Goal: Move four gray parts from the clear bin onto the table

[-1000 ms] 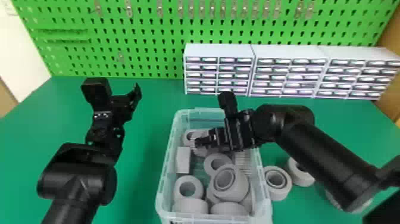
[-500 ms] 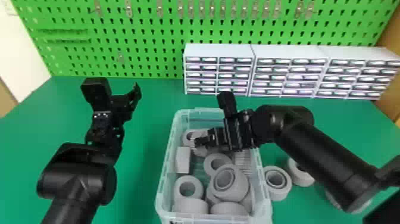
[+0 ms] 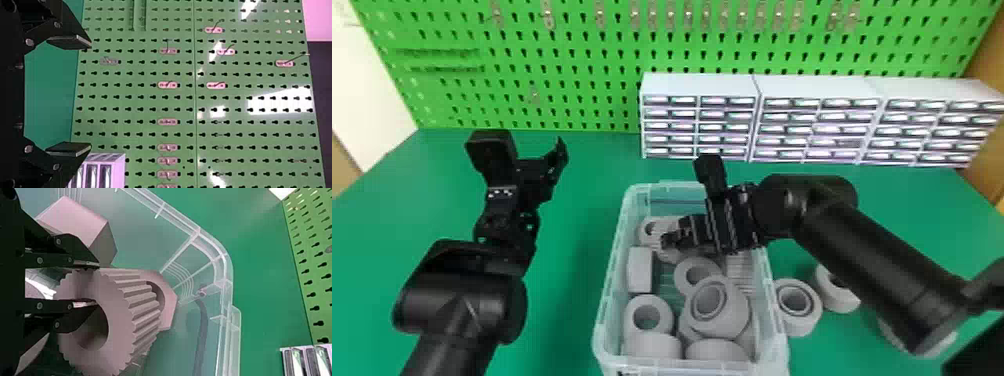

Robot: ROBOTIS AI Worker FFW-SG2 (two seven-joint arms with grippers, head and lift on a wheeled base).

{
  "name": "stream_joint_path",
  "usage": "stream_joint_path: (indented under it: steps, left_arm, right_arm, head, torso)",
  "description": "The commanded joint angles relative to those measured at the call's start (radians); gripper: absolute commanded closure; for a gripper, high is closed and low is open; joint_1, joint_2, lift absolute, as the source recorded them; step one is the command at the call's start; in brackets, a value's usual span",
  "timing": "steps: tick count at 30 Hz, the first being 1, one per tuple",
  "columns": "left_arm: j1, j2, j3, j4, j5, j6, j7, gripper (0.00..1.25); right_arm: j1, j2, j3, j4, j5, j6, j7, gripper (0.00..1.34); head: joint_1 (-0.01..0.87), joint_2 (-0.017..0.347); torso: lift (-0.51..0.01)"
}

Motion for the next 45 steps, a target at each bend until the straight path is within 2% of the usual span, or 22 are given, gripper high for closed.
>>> stream_joint_path:
  steps: [1, 15, 27, 45]
  left_arm:
    - [0.002, 0.000, 0.000, 0.000, 0.000, -0.001, 0.000, 0.35]
    - [0.010, 0.000, 0.009, 0.000, 0.000, -0.008, 0.001, 0.35]
    - [0.011, 0.000, 0.014, 0.000, 0.000, -0.012, 0.000, 0.35]
    - [0.025, 0.002, 0.028, -0.002, 0.002, -0.020, 0.000, 0.35]
  right_arm:
    - [-0.001, 0.000, -0.002, -0.026, 0.030, 0.020, 0.000, 1.05]
    - [-0.007, 0.000, -0.066, -0.152, 0.159, 0.186, -0.003, 1.06]
    - [-0.017, 0.001, -0.094, -0.247, 0.201, 0.293, -0.009, 1.06]
    - [-0.026, -0.002, -0.106, -0.342, 0.219, 0.377, -0.017, 1.06]
  head:
    - [0.693, 0.072]
    - [0.693, 0.072]
    - [0.693, 0.072]
    - [0.693, 0.072]
  torso:
    - [-0.052]
    - [-0.052]
    - [-0.052]
    - [-0.052]
